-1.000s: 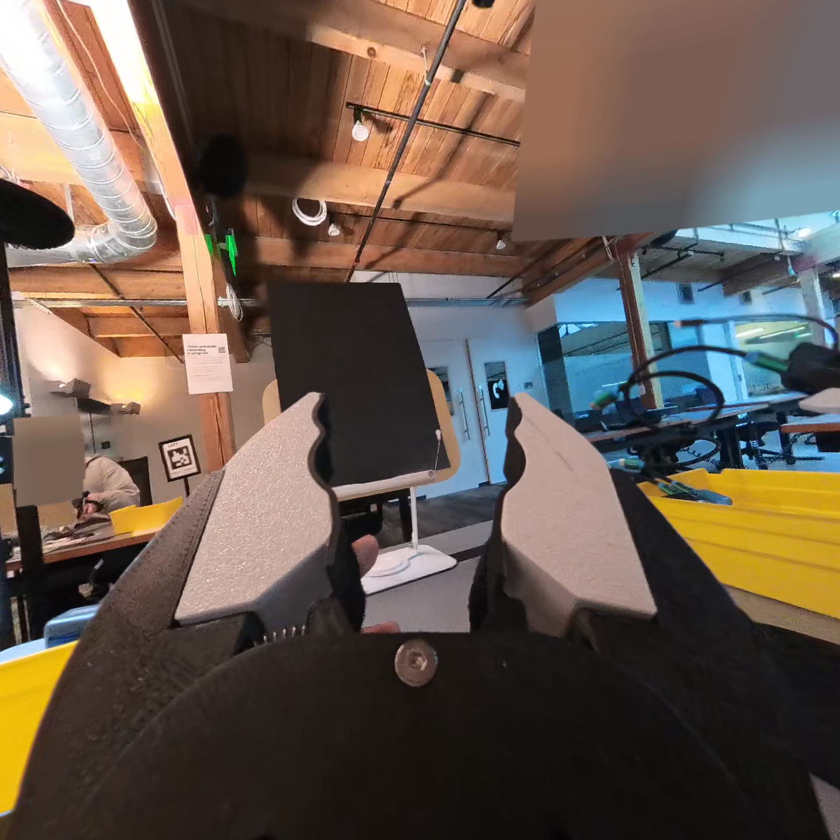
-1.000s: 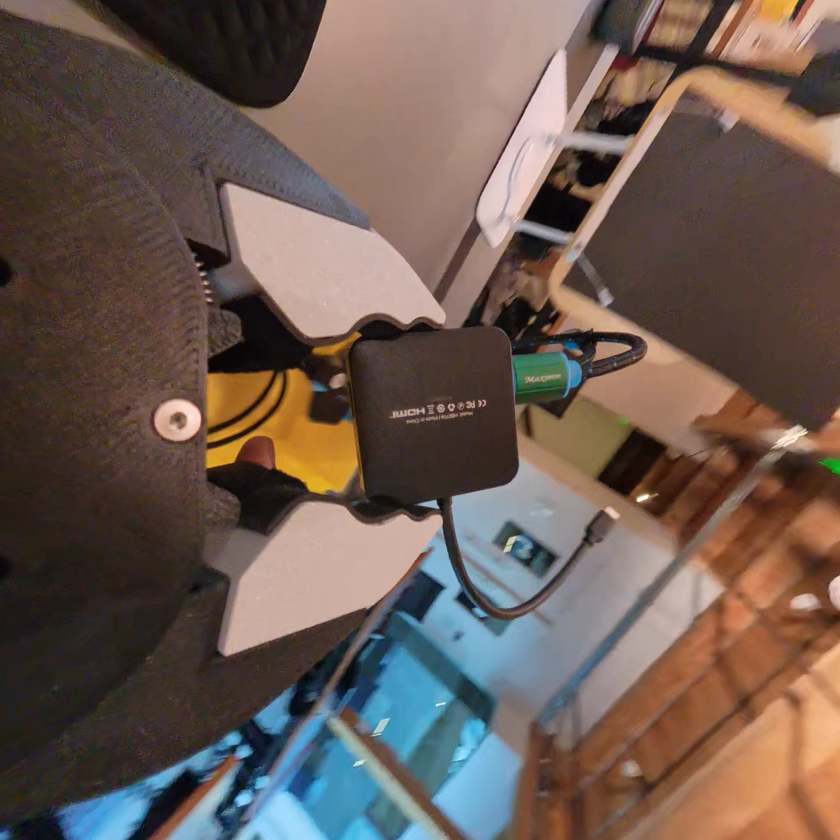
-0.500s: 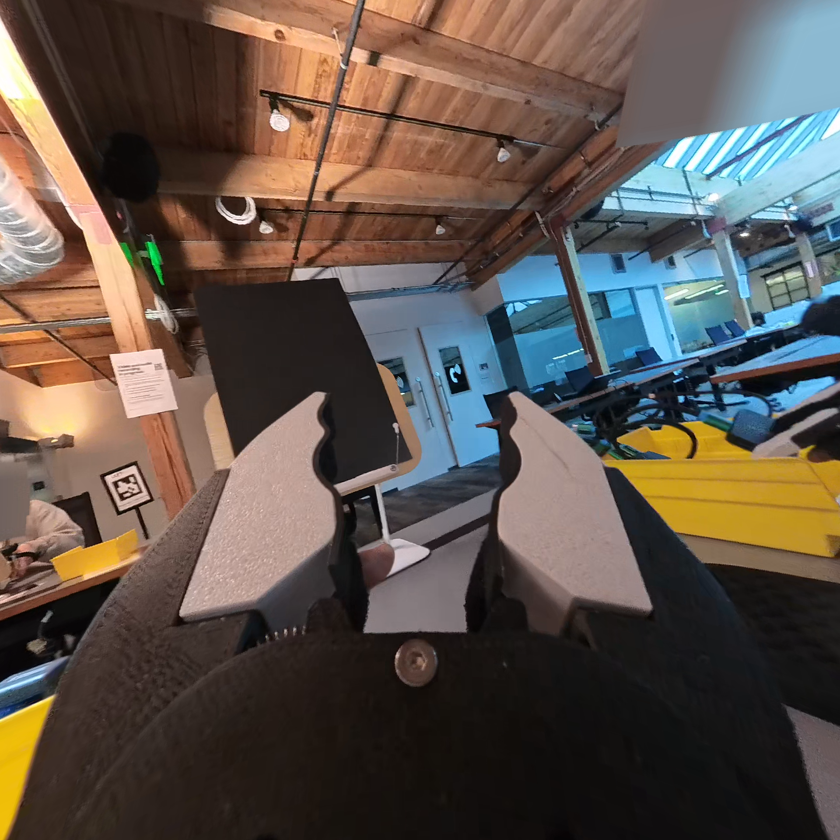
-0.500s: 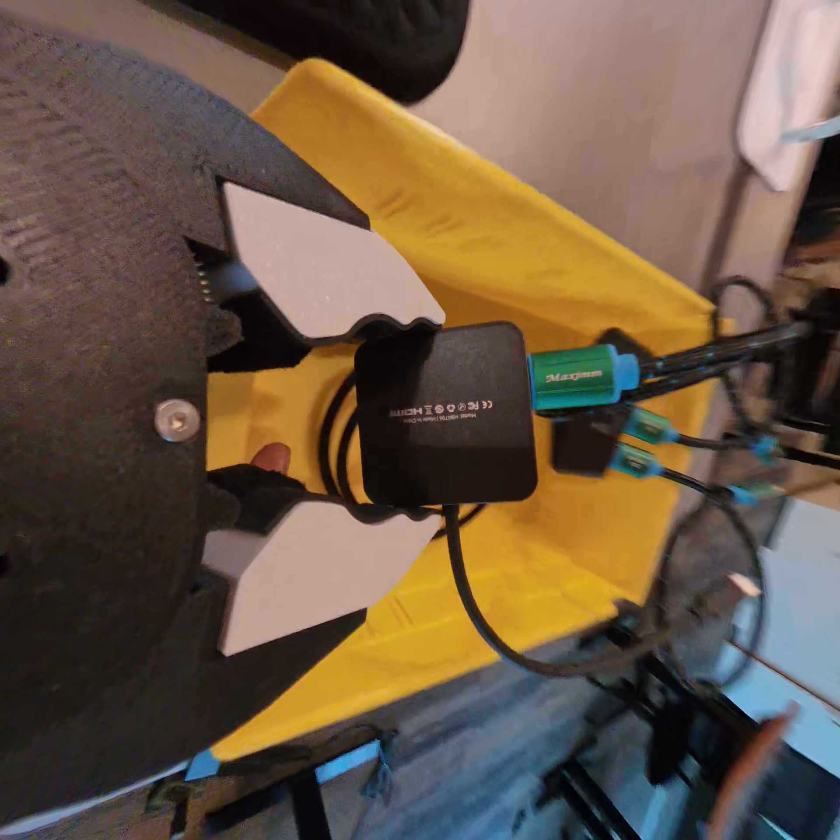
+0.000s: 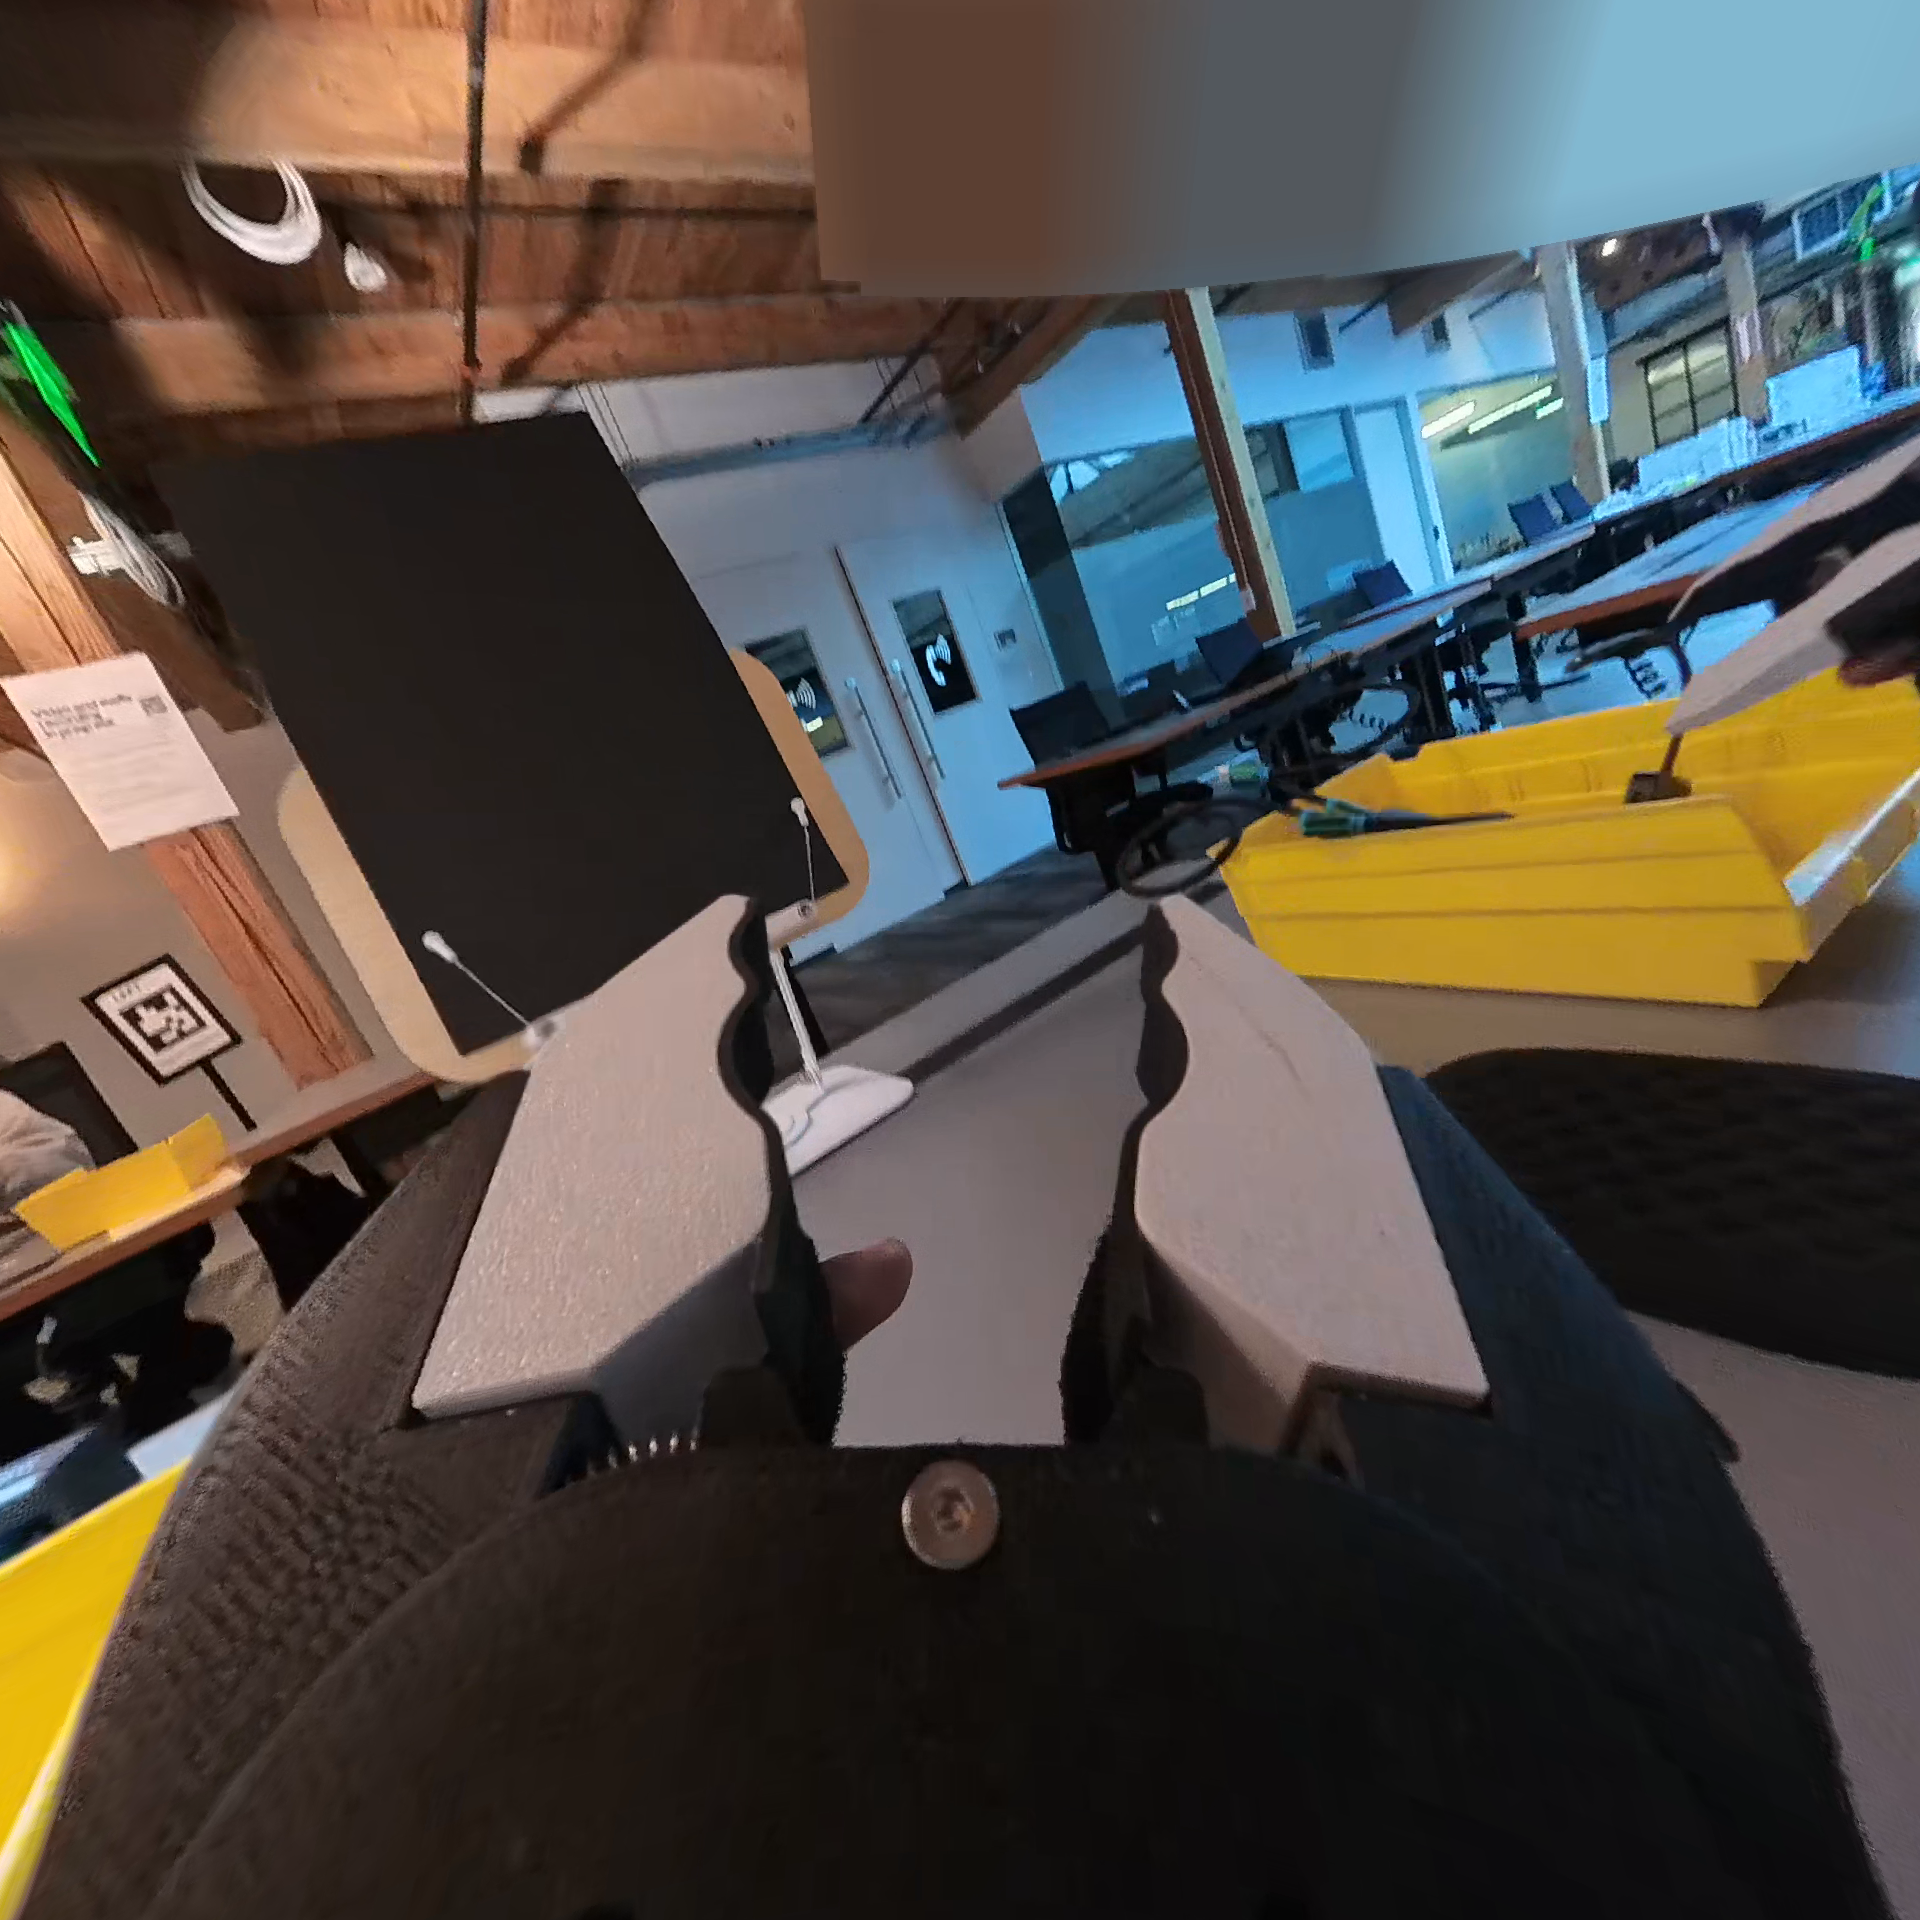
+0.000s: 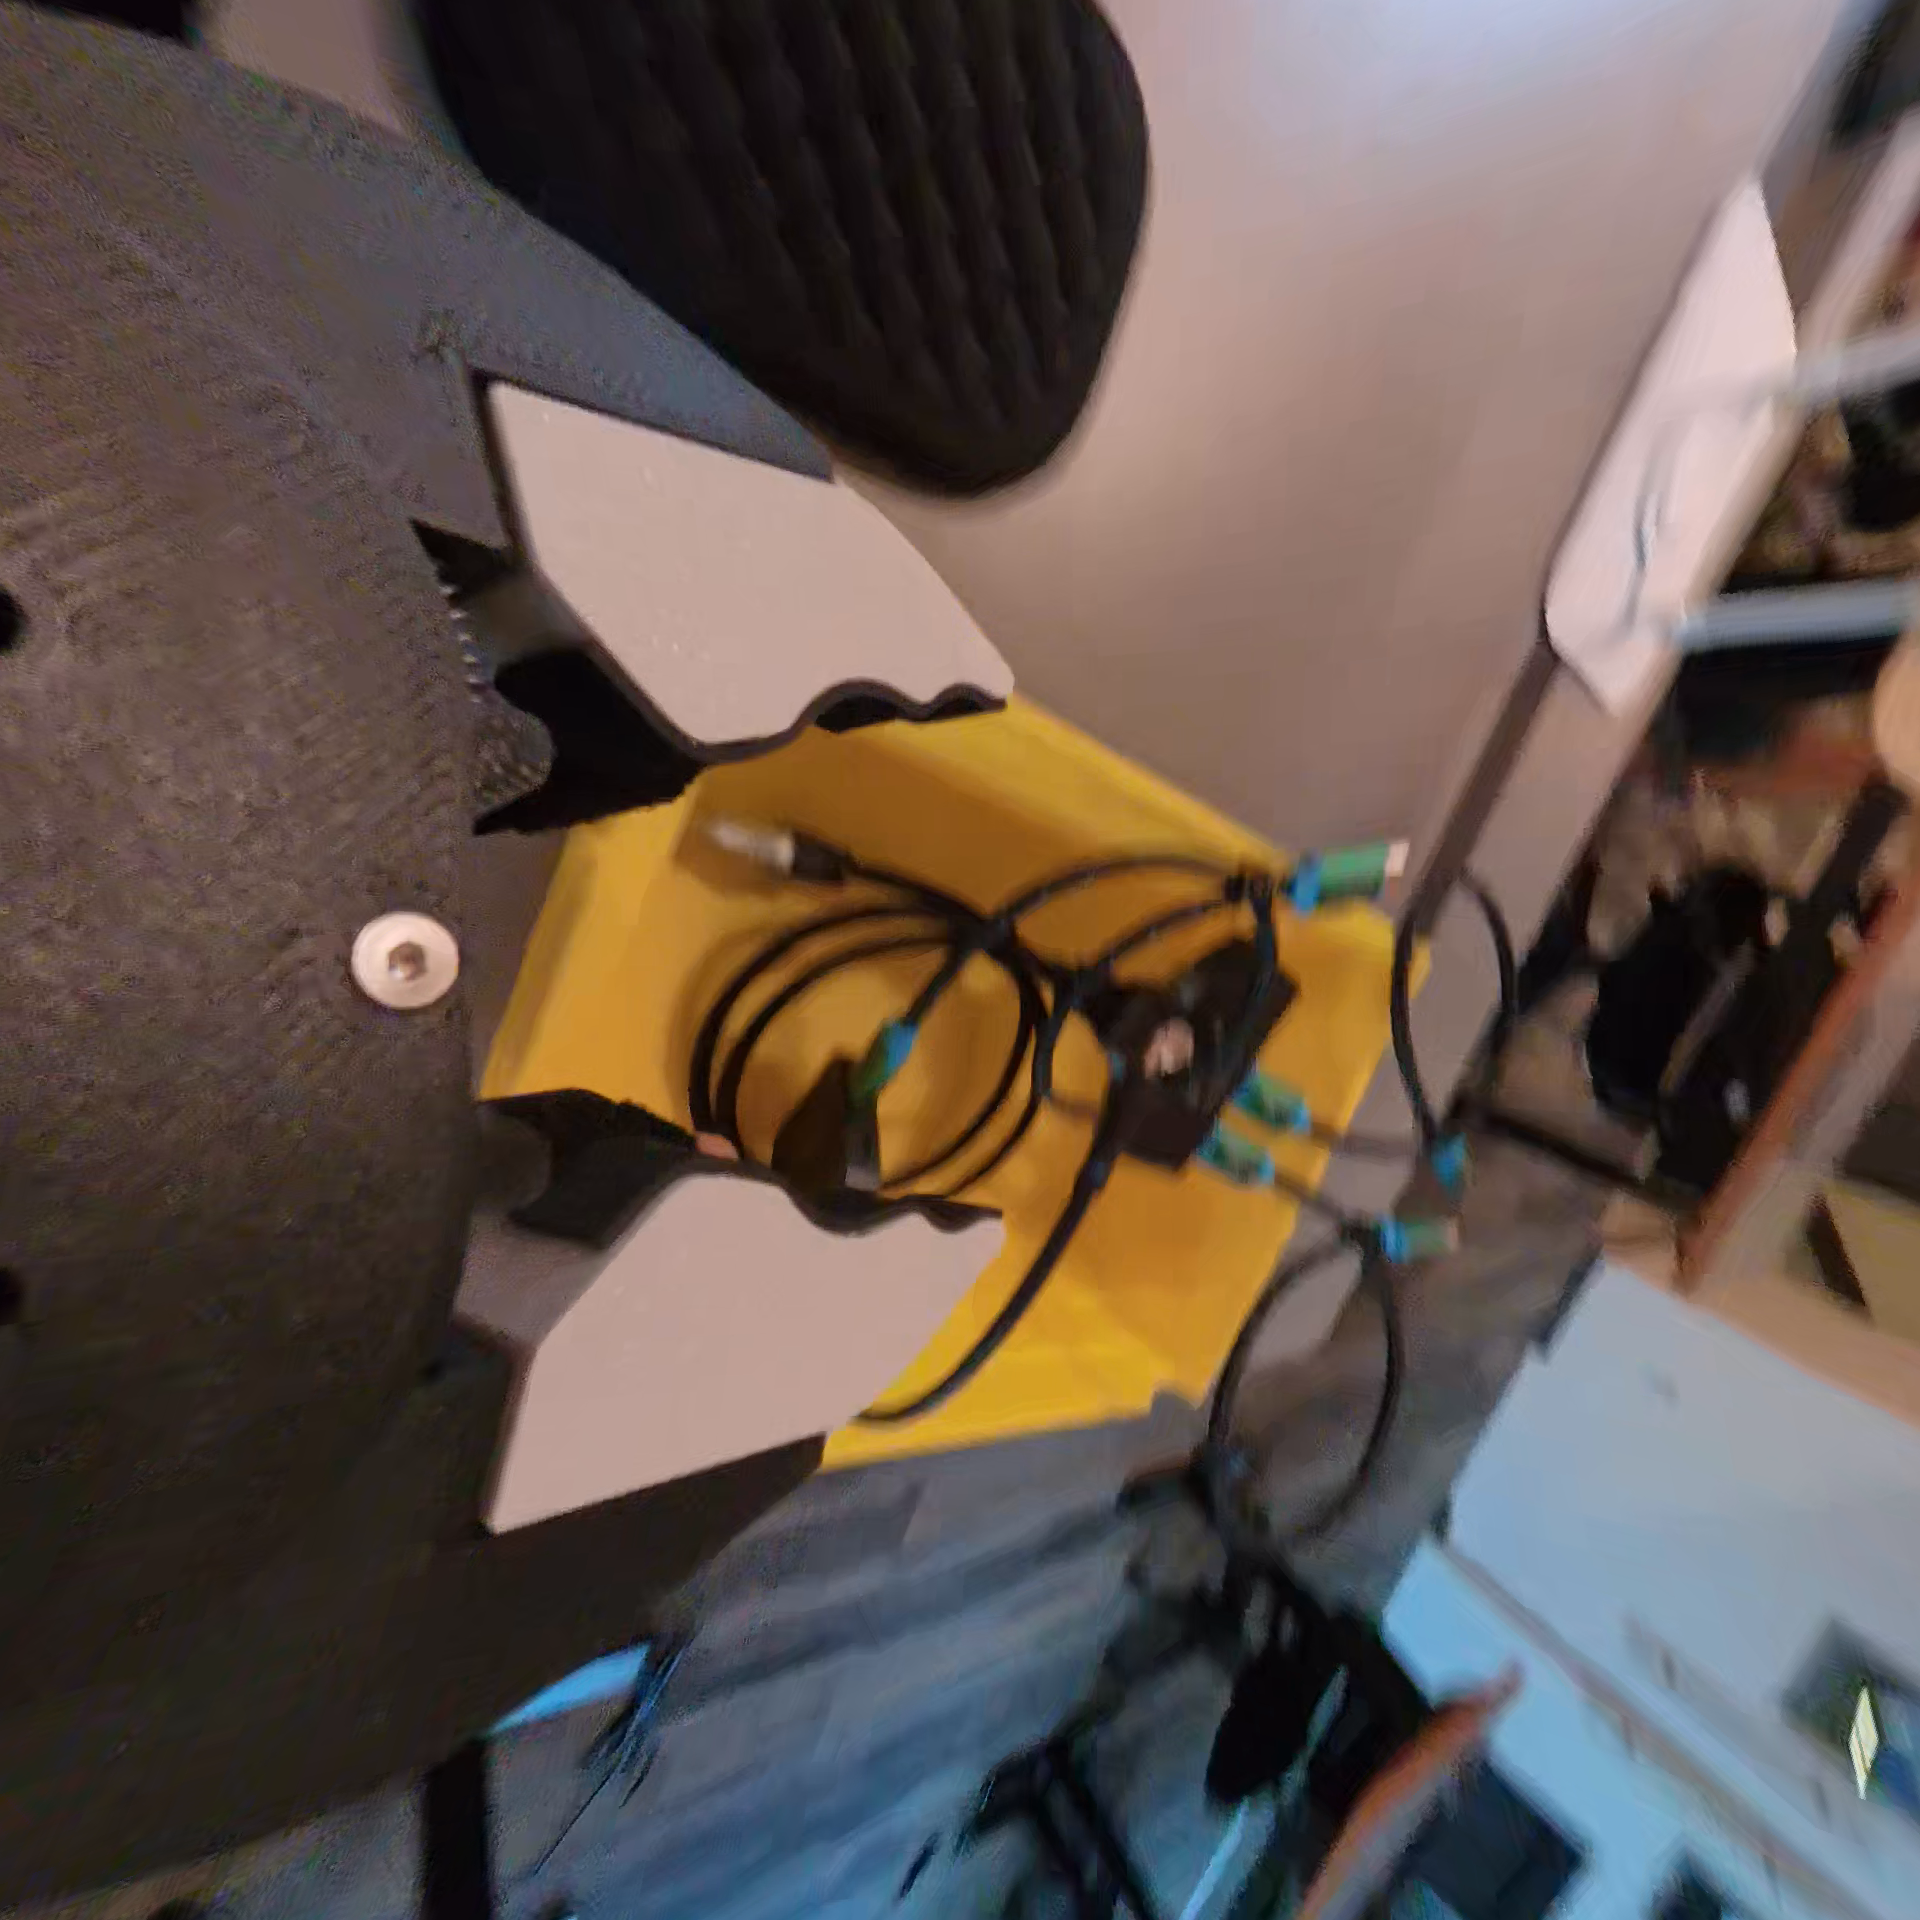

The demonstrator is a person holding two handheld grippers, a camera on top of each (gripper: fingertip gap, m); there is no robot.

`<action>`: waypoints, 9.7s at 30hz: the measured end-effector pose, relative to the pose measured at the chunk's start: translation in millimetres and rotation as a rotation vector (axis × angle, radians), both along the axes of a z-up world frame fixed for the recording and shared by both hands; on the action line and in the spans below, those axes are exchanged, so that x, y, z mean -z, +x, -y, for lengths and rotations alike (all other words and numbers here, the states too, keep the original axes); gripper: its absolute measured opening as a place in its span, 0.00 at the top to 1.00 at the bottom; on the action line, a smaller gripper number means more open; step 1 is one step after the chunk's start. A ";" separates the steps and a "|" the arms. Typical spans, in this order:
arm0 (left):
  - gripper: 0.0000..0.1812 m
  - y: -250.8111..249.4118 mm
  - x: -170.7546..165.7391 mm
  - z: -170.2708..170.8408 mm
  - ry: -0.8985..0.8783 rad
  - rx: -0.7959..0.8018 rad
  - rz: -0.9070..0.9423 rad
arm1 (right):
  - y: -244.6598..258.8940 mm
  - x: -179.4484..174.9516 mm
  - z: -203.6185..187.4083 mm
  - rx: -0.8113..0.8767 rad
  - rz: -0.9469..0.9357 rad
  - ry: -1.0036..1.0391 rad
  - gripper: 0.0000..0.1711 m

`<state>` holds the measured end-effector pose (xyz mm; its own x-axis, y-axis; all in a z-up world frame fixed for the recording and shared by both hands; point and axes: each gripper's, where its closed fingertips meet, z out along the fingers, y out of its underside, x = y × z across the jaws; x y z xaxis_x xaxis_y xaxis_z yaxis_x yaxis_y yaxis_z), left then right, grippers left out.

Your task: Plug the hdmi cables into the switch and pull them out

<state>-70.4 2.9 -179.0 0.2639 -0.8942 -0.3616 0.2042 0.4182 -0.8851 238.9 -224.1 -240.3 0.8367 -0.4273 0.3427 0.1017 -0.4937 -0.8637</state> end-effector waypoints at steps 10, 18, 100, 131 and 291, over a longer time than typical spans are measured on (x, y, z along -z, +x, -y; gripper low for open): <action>0.62 3.0 16.1 -12.7 0.013 -0.064 -0.116 | -45.8 91.4 -19.1 -0.174 -0.312 -0.435 0.86; 0.65 -13.3 -4.4 -14.1 0.036 -0.060 0.018 | -29.5 92.4 -71.6 -0.200 -0.089 -0.449 0.88; 0.97 -264.2 38.5 -193.7 -0.349 -0.965 -0.109 | -407.7 6.8 -343.7 -0.965 0.154 0.250 0.85; 0.95 243.1 88.2 -6.0 -0.327 -0.109 -0.405 | -2.6 51.1 -61.5 -0.048 0.109 0.086 0.87; 0.72 -171.9 -56.6 -313.6 -0.471 -0.448 -0.197 | -35.0 26.7 30.6 -0.324 0.446 -0.253 0.69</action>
